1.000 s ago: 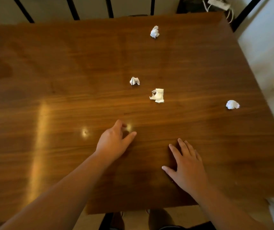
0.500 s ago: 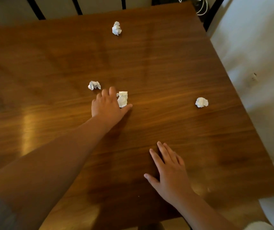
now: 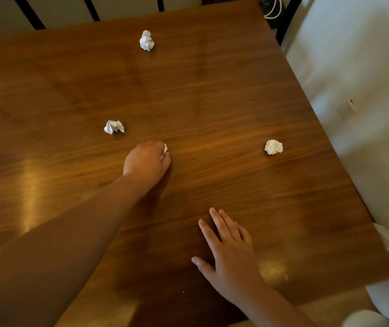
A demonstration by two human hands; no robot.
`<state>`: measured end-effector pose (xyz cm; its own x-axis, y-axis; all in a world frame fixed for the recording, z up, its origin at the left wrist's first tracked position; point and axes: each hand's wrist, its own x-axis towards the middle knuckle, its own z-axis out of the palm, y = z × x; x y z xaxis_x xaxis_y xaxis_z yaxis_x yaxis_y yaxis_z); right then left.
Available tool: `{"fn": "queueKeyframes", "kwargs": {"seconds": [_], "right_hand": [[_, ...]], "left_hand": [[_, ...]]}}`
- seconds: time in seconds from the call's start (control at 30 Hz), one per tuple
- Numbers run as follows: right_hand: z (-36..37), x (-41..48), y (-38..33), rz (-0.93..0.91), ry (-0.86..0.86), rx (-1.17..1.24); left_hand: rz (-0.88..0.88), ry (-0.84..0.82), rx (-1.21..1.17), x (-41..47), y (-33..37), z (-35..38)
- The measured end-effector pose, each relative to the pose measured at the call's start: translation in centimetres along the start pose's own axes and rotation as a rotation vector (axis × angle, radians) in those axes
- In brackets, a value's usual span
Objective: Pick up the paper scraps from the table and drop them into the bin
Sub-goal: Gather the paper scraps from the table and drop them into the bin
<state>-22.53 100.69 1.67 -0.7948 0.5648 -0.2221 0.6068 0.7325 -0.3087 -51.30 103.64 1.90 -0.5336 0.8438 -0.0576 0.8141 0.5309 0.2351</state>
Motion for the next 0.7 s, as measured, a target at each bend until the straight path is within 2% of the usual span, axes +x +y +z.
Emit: {"fn": "queueKeyframes", "kwargs": {"seconds": [0.1, 0.17, 0.3, 0.37, 0.43, 0.5, 0.6, 0.7], "right_hand": [[-0.6, 0.2, 0.4, -0.029, 0.007, 0.011], [-1.0, 0.4, 0.9, -0.043, 0.015, 0.026], [-2.0, 1.4, 1.7, -0.024, 0.041, 0.104], [-2.8, 2.2, 2.7, 0.031, 0.076, 0.139], [-3.8, 3.7, 4.5, 0.123, 0.132, 0.153], [-4.9, 5.4, 6.5, 0.23, 0.202, 0.149], [-6.7, 8.1, 9.1, 0.37, 0.339, 0.132], [-7.6, 10.6, 10.6, 0.426, 0.396, 0.107]], "left_hand": [[-0.137, -0.061, -0.267, -1.1, 0.7, -0.6], [-0.313, -0.068, -0.537, -2.1, 1.2, -1.2], [-0.78, -0.152, -1.359, -4.3, 2.3, -1.7], [-0.924, -0.211, -1.758, -5.6, 2.6, -1.7], [-0.951, -0.292, -1.984, -7.2, 2.8, -1.4], [-0.907, -0.403, -2.122, -8.9, 2.9, -1.1], [-0.824, -0.519, -2.221, -10.9, 2.8, -0.9], [-0.837, -0.522, -2.226, -12.4, 2.2, -0.7]]}}
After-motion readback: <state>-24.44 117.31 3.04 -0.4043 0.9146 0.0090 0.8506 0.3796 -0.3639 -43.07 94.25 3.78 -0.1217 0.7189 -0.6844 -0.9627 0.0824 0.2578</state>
